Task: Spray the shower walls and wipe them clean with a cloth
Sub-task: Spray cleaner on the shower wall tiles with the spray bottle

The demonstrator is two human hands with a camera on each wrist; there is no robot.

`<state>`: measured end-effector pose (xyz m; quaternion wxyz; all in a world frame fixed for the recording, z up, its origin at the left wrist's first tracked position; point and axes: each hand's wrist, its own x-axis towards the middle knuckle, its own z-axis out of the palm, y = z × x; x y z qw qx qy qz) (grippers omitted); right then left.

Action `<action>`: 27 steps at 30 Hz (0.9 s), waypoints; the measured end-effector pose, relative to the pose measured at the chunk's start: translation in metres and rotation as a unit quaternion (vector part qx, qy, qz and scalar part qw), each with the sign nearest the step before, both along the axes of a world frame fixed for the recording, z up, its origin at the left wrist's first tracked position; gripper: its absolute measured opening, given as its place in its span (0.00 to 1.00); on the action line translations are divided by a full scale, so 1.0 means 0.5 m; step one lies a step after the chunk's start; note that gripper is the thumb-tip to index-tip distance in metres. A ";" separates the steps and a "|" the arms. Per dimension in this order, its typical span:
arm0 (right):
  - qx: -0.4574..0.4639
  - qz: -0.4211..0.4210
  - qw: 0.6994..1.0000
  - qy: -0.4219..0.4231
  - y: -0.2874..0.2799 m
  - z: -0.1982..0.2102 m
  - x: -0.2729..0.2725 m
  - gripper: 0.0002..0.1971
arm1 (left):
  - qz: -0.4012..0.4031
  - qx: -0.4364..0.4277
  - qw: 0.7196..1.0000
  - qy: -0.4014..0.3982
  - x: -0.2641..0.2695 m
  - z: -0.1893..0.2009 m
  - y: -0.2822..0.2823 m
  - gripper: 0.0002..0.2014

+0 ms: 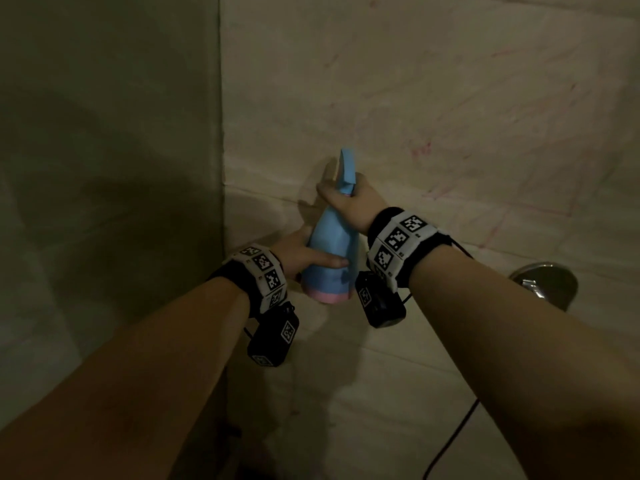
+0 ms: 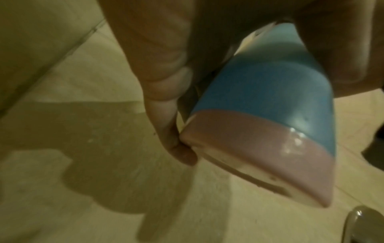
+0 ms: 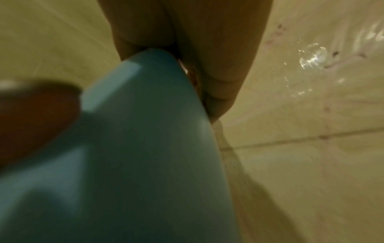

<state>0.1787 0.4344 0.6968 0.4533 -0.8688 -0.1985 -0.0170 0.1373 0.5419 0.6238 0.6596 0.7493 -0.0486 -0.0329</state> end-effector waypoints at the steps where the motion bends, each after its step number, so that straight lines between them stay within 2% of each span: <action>1: -0.001 -0.002 1.000 0.007 -0.004 -0.008 -0.004 0.24 | 0.000 0.003 1.000 0.004 0.000 -0.009 -0.001 0.43; 4: -0.008 -0.017 1.000 0.015 -0.015 -0.038 -0.015 0.32 | -0.012 0.009 1.000 0.013 -0.003 -0.034 -0.008 0.36; 7: 0.006 -0.024 0.999 0.031 -0.026 -0.079 -0.025 0.31 | -0.033 0.012 0.999 0.030 -0.003 -0.071 -0.014 0.31; 11: 0.007 -0.049 0.997 0.060 -0.047 -0.133 -0.034 0.28 | -0.063 0.035 0.995 0.066 0.000 -0.125 -0.030 0.32; 14: -0.002 -0.069 0.995 0.072 -0.066 -0.158 -0.032 0.28 | -0.062 0.031 0.994 0.083 0.000 -0.149 -0.049 0.22; 16: 0.001 -0.077 0.994 0.076 -0.077 -0.168 -0.030 0.28 | -0.056 0.034 0.993 0.095 0.007 -0.163 -0.060 0.24; 20: 0.008 -0.098 0.992 0.084 -0.095 -0.187 -0.026 0.28 | -0.059 0.047 0.990 0.118 0.020 -0.185 -0.074 0.38; 27: 0.044 -0.133 0.988 0.065 -0.132 -0.177 -0.021 0.26 | -0.079 0.047 0.991 0.093 0.038 -0.168 -0.110 0.38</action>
